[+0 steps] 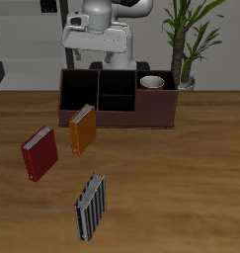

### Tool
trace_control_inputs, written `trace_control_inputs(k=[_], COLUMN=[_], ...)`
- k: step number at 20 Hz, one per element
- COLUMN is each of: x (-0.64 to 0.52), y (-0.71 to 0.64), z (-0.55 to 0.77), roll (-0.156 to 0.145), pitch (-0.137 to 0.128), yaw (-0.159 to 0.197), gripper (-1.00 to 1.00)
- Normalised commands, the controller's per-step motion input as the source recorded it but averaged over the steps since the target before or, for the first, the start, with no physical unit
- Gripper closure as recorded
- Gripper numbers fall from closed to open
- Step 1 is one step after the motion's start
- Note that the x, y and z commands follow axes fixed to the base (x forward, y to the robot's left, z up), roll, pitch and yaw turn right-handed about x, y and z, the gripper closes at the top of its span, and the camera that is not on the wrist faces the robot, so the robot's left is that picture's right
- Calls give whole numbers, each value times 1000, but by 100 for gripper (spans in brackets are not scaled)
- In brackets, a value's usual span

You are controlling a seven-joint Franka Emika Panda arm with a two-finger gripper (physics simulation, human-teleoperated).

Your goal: Place the red mug into the back desk caddy's right compartment and place the orange book into the back desk caddy's back compartment and place the red book into the back desk caddy's front compartment

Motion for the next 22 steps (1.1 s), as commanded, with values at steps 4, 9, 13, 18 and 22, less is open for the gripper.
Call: trace_control_inputs(k=[4,9,13,18,22], x=[333,215,220,211,123], y=[-106,-150,-304,-384,-141], z=[-63,-28,10,18,-23], roll=[166,41,-56,-46,-2], pitch=[-2,-11,-5,-8,-18], yaw=[69,-61,-45,-67,-35], gripper=[-100,-100,-100,-100,-100])
